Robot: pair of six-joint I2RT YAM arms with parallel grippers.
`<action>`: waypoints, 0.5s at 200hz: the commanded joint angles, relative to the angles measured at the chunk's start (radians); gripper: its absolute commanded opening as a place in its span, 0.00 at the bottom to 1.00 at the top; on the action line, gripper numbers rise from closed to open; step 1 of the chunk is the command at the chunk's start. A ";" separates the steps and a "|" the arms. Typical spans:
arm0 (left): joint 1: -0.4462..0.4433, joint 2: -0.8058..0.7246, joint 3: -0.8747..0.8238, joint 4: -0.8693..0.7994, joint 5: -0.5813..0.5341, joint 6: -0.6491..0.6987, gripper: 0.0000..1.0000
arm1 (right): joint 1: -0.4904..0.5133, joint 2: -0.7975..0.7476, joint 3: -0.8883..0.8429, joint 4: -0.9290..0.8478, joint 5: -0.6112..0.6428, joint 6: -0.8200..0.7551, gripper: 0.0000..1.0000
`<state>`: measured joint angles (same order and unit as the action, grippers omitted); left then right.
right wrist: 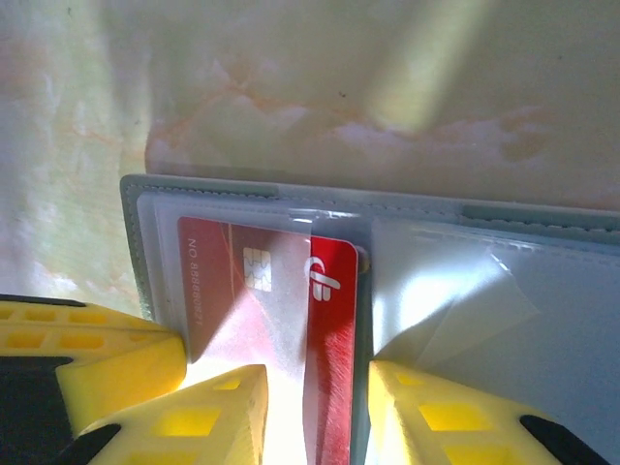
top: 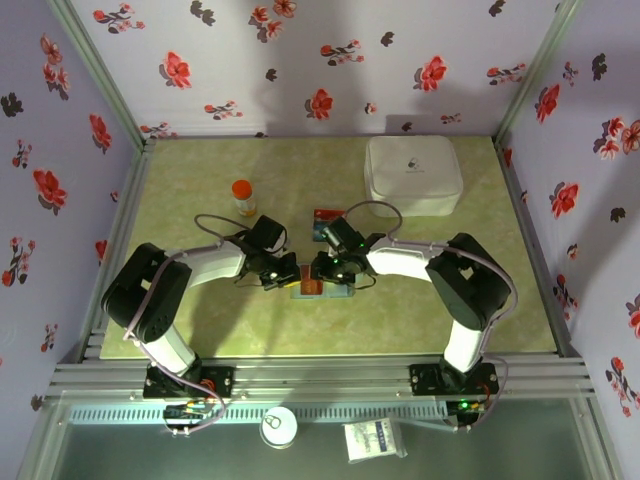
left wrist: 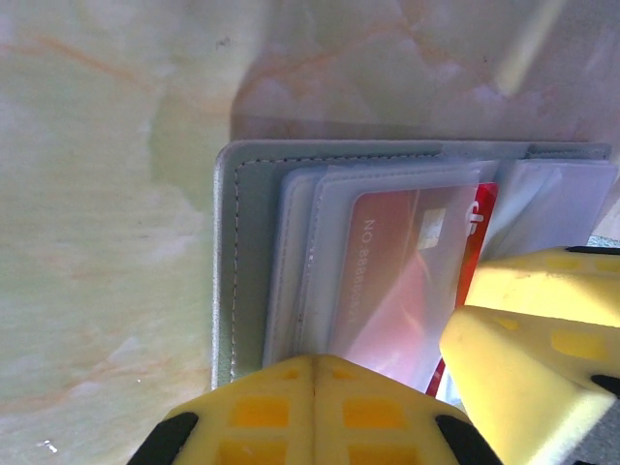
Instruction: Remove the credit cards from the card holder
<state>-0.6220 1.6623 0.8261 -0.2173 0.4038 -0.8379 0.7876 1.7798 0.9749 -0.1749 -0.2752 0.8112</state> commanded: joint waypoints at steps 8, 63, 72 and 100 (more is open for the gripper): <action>-0.004 0.032 0.010 -0.065 -0.036 0.023 0.00 | -0.020 -0.031 -0.069 0.090 -0.059 0.050 0.32; -0.004 0.037 0.014 -0.070 -0.036 0.025 0.00 | -0.046 -0.057 -0.131 0.242 -0.155 0.094 0.29; -0.004 0.037 0.016 -0.071 -0.036 0.026 0.00 | -0.047 -0.058 -0.134 0.249 -0.162 0.094 0.28; -0.004 0.037 0.018 -0.073 -0.036 0.028 0.00 | -0.048 -0.072 -0.149 0.267 -0.165 0.099 0.27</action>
<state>-0.6220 1.6699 0.8375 -0.2302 0.4034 -0.8310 0.7437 1.7424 0.8467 0.0486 -0.4068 0.8917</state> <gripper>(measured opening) 0.038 0.272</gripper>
